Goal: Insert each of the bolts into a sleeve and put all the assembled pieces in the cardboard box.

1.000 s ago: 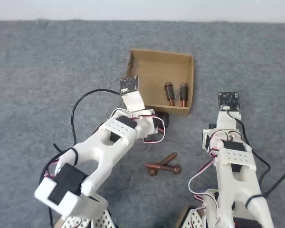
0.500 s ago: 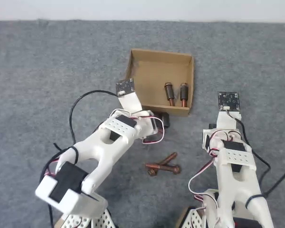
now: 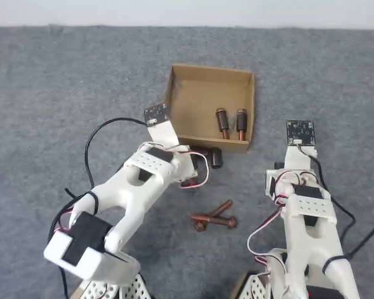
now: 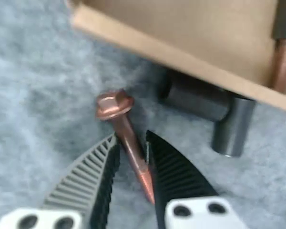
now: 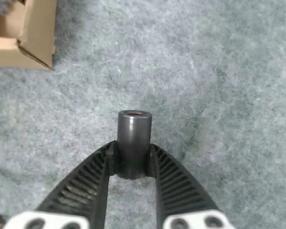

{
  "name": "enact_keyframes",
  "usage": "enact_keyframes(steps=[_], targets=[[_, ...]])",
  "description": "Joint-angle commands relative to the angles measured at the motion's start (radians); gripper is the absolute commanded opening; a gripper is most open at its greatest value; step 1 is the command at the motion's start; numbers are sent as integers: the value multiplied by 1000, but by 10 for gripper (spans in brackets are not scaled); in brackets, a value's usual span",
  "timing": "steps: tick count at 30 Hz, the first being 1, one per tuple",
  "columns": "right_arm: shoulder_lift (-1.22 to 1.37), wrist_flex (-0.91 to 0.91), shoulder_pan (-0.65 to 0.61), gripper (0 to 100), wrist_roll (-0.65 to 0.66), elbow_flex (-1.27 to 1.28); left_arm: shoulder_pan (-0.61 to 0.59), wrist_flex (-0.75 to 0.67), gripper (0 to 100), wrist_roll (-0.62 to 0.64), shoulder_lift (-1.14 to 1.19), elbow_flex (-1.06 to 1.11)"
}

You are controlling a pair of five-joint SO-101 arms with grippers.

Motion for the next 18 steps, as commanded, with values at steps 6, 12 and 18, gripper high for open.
enact_keyframes(steps=[6, 12, 18], targets=[[-44, -10, 4, 6, 17, -5, -187, 209, 79, -178, -17, -131], [-44, -10, 4, 6, 17, -5, -201, 258, 80, -325, -17, -156], [-44, -10, 4, 6, 17, -5, -195, 261, 80, -368, -17, -156]])
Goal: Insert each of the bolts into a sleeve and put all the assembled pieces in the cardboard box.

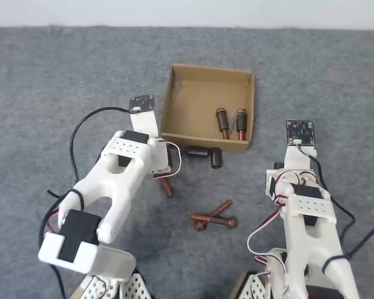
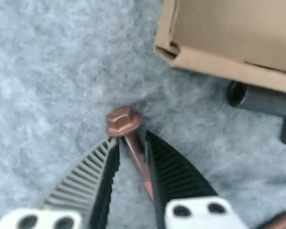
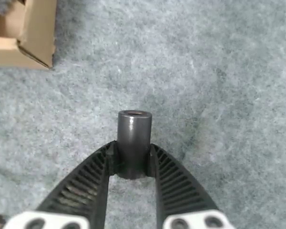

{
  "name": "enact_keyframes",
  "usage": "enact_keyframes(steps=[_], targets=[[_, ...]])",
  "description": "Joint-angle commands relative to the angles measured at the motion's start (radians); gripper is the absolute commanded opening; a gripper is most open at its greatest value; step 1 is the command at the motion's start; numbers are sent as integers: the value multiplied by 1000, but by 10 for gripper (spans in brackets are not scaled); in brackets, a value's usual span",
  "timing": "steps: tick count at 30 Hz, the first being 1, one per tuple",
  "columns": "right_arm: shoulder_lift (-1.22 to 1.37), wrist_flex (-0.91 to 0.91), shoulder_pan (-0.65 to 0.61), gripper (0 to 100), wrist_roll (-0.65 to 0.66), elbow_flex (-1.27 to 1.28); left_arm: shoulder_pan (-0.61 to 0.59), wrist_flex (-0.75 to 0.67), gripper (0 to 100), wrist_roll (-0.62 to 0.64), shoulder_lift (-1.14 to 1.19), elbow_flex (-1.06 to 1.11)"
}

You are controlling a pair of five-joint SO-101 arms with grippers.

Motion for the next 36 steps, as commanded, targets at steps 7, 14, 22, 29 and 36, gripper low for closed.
enact_keyframes(steps=[7, 14, 22, 29, 36], targets=[[-44, -10, 4, 6, 17, -5, 0, 12, 77, 144, -2, -44], [-44, -10, 4, 6, 17, -5, 0, 17, 66, 166, 133, -99], [-44, -10, 4, 6, 17, -5, 0, 17, 12, 153, 170, -168], [-44, -8, 4, 6, 17, -5, 0, 44, 16, -72, 20, -108], [-44, -7, 5, 6, 17, -5, 0, 51, 189, -71, -9, -77]])
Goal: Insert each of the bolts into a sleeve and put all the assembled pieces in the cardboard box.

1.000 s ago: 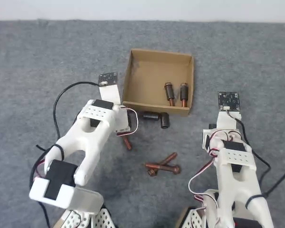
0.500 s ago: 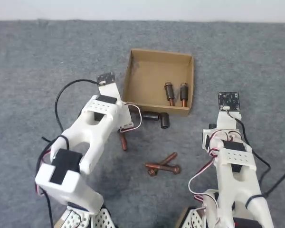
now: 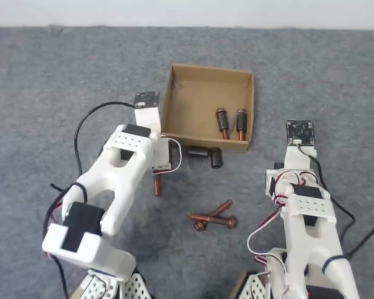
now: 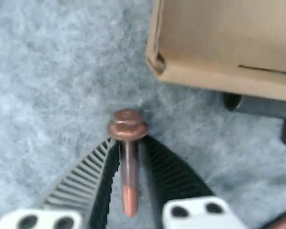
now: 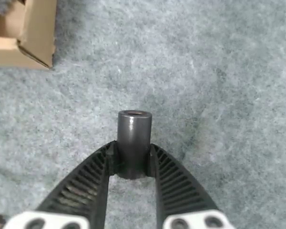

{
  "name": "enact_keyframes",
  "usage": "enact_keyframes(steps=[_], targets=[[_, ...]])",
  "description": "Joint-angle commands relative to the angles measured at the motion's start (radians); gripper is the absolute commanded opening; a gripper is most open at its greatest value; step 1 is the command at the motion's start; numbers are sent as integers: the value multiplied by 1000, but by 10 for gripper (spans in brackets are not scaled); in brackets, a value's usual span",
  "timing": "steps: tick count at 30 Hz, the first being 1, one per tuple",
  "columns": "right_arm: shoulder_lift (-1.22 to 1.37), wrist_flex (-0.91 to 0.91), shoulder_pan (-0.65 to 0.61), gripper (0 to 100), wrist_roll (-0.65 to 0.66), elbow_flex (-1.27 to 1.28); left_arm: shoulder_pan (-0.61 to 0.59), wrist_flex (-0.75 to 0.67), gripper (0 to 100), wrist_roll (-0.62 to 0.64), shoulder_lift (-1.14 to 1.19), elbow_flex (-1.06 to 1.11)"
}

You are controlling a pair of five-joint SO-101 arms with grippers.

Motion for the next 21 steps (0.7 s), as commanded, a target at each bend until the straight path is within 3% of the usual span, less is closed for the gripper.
enact_keyframes(steps=[1, 4, 11, 21], targets=[[-44, -7, 5, 6, 17, -5, 2, 9, 217, -12, -74, 16], [-44, -7, 7, 6, 17, -3, 18, 11, 222, -11, -74, 21], [-44, -7, 7, 6, 14, -3, 35, 2, 115, 23, -72, 16], [-44, -7, 7, 6, 12, -3, 35, -34, 108, 60, 61, -51]])
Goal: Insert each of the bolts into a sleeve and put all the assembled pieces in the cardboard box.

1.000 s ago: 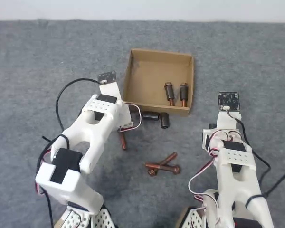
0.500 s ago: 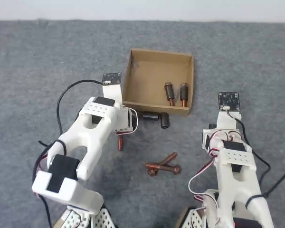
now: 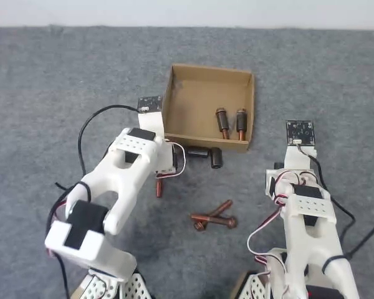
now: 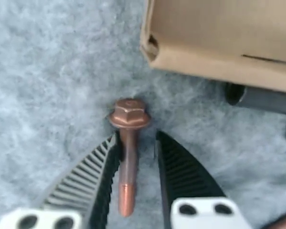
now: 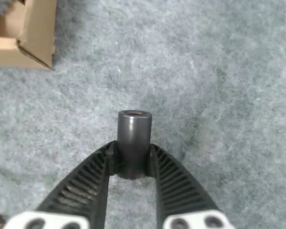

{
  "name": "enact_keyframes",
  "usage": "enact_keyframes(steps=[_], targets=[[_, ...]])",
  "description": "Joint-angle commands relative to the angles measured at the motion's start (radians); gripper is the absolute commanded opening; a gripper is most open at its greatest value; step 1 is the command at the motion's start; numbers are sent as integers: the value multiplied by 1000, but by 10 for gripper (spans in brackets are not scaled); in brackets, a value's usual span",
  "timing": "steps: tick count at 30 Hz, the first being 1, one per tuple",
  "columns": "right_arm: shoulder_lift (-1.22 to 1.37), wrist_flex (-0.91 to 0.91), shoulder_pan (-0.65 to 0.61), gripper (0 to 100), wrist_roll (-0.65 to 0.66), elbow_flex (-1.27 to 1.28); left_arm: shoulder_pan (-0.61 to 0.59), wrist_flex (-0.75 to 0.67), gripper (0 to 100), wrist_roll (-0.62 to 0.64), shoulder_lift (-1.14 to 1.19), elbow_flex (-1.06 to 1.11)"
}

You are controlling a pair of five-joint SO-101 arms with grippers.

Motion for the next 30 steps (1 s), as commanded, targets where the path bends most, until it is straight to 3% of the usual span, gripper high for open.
enact_keyframes(steps=[1, 4, 8, 20, 30], targets=[[-44, -7, 7, 6, 12, -3, 3, -14, 107, 17, 37, -82], [-44, -7, 7, 6, 12, -3, 5, -14, 102, 17, 38, -84], [-44, -7, 7, 6, 12, -3, 3, -34, 4, 17, 38, -87], [-44, -7, 7, 6, 15, -3, 2, -15, 12, 11, -31, -61], [-44, -7, 7, 6, 15, -3, 0, -310, 12, 9, -313, 237]])
